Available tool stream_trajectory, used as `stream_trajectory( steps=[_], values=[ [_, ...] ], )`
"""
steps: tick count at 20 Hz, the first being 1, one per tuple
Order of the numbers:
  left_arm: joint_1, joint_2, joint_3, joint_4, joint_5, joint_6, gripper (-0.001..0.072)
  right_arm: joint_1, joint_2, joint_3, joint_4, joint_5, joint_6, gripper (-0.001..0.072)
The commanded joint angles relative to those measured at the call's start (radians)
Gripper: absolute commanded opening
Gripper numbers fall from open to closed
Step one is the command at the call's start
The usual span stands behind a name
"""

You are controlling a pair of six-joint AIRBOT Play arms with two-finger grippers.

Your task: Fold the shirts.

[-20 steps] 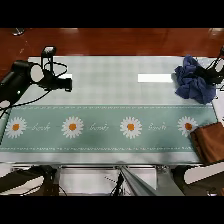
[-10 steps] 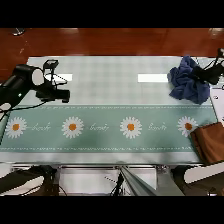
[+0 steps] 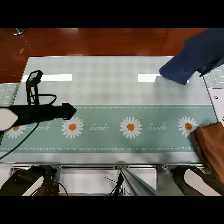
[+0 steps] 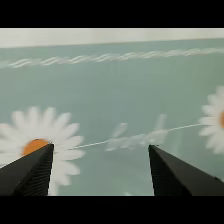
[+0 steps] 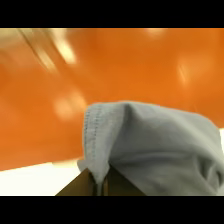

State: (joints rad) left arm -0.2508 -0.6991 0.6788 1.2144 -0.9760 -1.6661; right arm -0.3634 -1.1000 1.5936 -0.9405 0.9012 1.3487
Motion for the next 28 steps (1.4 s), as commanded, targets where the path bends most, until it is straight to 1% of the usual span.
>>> stream_trajectory(
  steps=[1,3,6,7,8,10,11,12,13,15,16,18,21,22,23,24,25,27,28],
  values=[
    [-0.044,0.148,-0.103,-0.116,0.101,0.004,0.0701,0.0,0.151,0.08,0.151,0.044,-0.101,0.0021],
    [-0.058,0.147,-0.105,-0.116,0.105,0.004,0.0702,0.0,0.167,0.179,0.172,0.14,-0.108,0.0022],
    [-0.063,0.138,-0.105,-0.116,0.113,0.004,0.0702,0.0,0.173,0.248,0.299,0.314,-0.132,0.0022],
    [-0.063,0.138,-0.105,-0.116,0.113,0.004,0.0702,0.013,0.173,0.224,0.298,0.38,-0.121,0.0022],
    [-0.063,0.138,-0.105,-0.116,0.113,0.004,0.0702,0.057,0.177,0.179,0.273,0.411,-0.09,0.0022],
    [-0.063,0.138,-0.105,-0.114,0.113,0.005,0.0702,0.234,0.181,0.048,0.235,0.424,-0.09,0.0021],
    [-0.06,0.138,-0.105,-0.111,0.113,0.005,0.0702,0.344,0.179,-0.023,0.176,0.414,-0.085,0.0022],
    [-0.059,0.138,-0.105,-0.104,0.114,0.005,0.0702,0.467,0.175,-0.106,0.099,0.388,-0.054,0.0021],
    [-0.059,0.138,-0.105,-0.079,0.114,0.005,0.0702,0.587,0.167,-0.194,0.032,0.345,-0.013,0.0022],
    [-0.058,0.138,-0.105,0.01,0.113,0.004,0.0702,0.786,0.13,-0.351,-0.035,0.227,0.064,0.0021],
    [-0.048,0.138,-0.105,0.042,0.111,0.004,0.0702,0.861,0.095,-0.412,-0.037,0.165,0.1,0.0022],
    [-0.017,0.138,-0.105,0.043,0.107,0.003,0.0702,0.985,-0.01,-0.484,-0.034,0.058,0.162,0.0022],
    [-0.005,0.138,-0.105,0.042,0.103,-0.033,0.0702,1.097,-0.202,-0.489,0.003,-0.023,0.206,0.0022],
    [-0.005,0.138,-0.105,0.042,0.103,-0.042,0.0702,1.115,-0.249,-0.489,0.024,-0.044,0.208,0.0058],
    [-0.005,0.138,-0.105,0.038,0.1,-0.044,0.0702,1.118,-0.285,-0.489,0.053,-0.049,0.208,0.0384],
    [-0.005,0.138,-0.105,0.028,0.093,-0.055,0.0702,1.108,-0.301,-0.488,0.074,-0.043,0.192,0.0636],
    [-0.005,0.138,-0.105,0.004,0.084,-0.056,0.0702,1.08,-0.297,-0.479,0.08,-0.011,0.171,0.0622],
    [-0.005,0.138,-0.105,-0.061,0.061,-0.056,0.0702,0.972,-0.256,-0.446,0.072,0.129,0.135,0.0622],
    [-0.005,0.138,-0.105,-0.097,0.04,-0.056,0.0702,0.9,-0.215,-0.445,0.043,0.19,0.13,0.0622]
  ],
)
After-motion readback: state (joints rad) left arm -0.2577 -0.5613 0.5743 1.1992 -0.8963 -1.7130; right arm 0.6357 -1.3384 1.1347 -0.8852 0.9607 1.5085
